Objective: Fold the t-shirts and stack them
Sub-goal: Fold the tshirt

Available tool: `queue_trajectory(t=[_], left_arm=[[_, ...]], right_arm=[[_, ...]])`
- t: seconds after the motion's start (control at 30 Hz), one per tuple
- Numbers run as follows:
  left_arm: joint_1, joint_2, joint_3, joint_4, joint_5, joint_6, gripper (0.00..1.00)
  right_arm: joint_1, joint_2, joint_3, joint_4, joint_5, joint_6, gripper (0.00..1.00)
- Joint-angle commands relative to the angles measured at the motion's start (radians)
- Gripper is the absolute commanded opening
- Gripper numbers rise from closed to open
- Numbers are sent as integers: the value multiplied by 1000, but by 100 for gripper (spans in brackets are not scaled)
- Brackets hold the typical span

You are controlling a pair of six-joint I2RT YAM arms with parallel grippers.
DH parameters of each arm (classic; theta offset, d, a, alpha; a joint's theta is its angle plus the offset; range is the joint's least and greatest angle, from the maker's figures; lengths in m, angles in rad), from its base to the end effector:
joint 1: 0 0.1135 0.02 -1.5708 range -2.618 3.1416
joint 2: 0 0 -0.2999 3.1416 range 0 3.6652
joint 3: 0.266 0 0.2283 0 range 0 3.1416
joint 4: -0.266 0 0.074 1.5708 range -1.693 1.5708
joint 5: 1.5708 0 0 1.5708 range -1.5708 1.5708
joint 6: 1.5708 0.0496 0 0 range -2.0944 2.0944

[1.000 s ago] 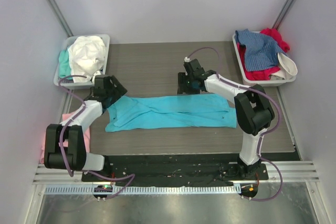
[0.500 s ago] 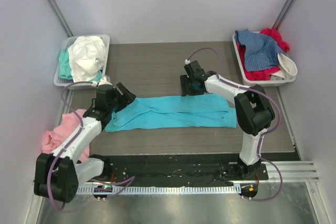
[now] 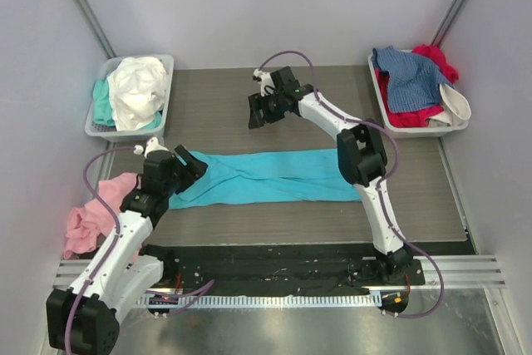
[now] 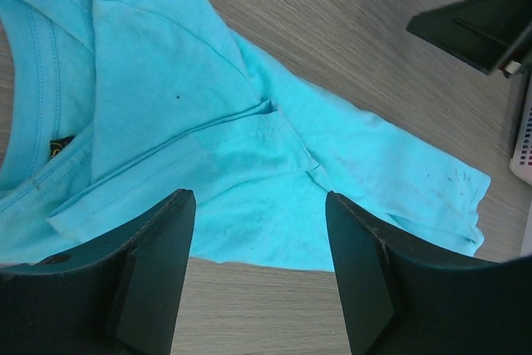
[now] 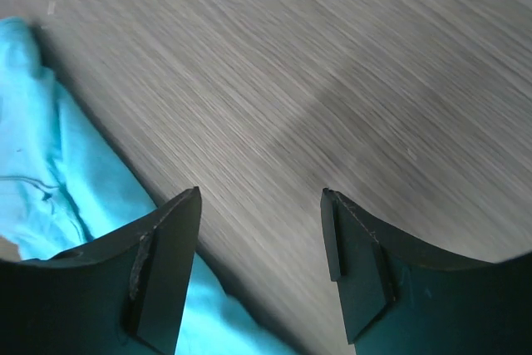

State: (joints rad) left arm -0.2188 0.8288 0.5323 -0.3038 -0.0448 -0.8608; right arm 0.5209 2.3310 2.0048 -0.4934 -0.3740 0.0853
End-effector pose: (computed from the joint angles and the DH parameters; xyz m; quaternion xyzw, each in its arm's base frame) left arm 0.1444 -0.0298 0.2578 -0.2889 0.8359 -0.2227 0.4102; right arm 0.4564 0.2827 0.2293 -0.2641 0.8777 0.2726 0.2924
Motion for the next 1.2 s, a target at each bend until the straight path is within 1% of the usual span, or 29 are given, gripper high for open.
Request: queue_trajectory(t=[0.0,0.03,0.13,0.33,0.37,0.5,0.63,0.77,0.97,1.03,1.07,1.13,1.17], left_arm=[[-5,-52,8,-53,-29,-12,68],[-5,-59,9,-61,-35,-12,68],[-4,-85,8,-81,-44,-15,68],[-4,-111,-11,-93,-52,-27,68],[-5,-111,-14,-93,-50,-30,68],[-5,-122,-17,-93,-50,-35,68],[-5,-134,-20,-97,-49,-37,68],[-5,-154,-25,-103,-50,-37,67],[-5,-183,-29,-126,-63,-34,68],[-5,-192,-31,-135,-69,-34,67],[-5,-197,-35,-136,-70,-35,67],[-4,-203,-35,-139,-73,-35,67],[-5,-203,-37,-141,-76,-35,67]], right_arm=[[-5,154,211,-119,-296,-73,67],[-5,174,228,-126,-346,-73,67],[-4,215,239,-125,-400,-71,67],[16,202,172,-123,-439,-79,67],[21,197,149,-125,-444,-108,67],[54,160,103,-142,-445,-137,68],[99,159,81,-157,-433,-159,68],[142,183,86,-159,-425,-156,68],[160,226,130,-172,-405,-147,66],[162,238,147,-183,-404,-145,60],[162,252,164,-188,-399,-145,43],[160,266,186,-198,-395,-139,23],[162,274,204,-200,-390,-130,7]])
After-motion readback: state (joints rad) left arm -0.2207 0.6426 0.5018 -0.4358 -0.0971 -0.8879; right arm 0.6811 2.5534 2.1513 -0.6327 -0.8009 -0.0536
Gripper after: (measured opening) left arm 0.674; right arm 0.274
